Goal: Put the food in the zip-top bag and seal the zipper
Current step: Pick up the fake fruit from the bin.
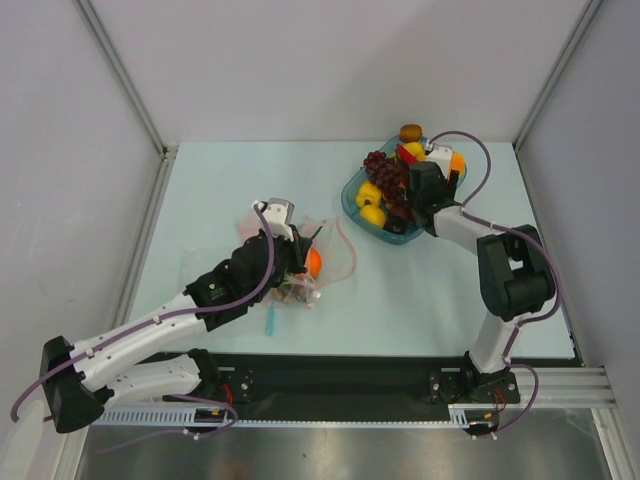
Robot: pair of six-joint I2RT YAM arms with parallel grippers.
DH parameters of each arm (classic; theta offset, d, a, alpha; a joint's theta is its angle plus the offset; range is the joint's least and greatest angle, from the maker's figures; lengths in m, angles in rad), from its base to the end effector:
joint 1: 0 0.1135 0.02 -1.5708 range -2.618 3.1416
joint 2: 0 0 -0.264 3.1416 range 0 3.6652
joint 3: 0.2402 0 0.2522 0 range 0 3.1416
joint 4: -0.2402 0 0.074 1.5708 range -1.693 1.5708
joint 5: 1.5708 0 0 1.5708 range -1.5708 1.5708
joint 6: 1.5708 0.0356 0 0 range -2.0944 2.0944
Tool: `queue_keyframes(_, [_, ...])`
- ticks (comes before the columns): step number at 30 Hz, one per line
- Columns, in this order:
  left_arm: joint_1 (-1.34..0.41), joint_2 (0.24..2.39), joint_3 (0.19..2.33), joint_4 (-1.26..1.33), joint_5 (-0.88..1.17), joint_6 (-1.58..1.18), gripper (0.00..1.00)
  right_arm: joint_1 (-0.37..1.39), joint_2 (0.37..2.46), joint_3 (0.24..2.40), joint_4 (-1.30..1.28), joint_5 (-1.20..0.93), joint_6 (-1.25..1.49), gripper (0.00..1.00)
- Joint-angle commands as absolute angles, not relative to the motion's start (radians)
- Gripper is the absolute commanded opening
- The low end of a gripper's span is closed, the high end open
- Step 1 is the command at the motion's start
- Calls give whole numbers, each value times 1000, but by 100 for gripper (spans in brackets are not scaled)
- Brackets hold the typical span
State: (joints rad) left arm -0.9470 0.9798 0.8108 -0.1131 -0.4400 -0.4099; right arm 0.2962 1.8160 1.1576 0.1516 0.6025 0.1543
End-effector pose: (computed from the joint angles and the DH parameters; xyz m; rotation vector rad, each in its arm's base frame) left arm 0.1446 -0.1750 0.3211 0.1896 1.8505 -0.5456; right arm 0.3932 0.0989 0.2170 0.2192 1.9858 -0.3368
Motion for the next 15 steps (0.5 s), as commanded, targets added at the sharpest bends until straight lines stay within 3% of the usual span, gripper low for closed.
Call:
queue_keyframes(1, [-953,974,816,-57,-430,-411,0,302,1691,1124,198,584,155,68])
queue_keyframes(9, [-953,980,819,-58,-416,-411,0,347,1441,1046,84,499,248,66])
queue_keyframes(15, [-951,977,816,-60,-426,-411,0,426,1188,905,84,197,342,66])
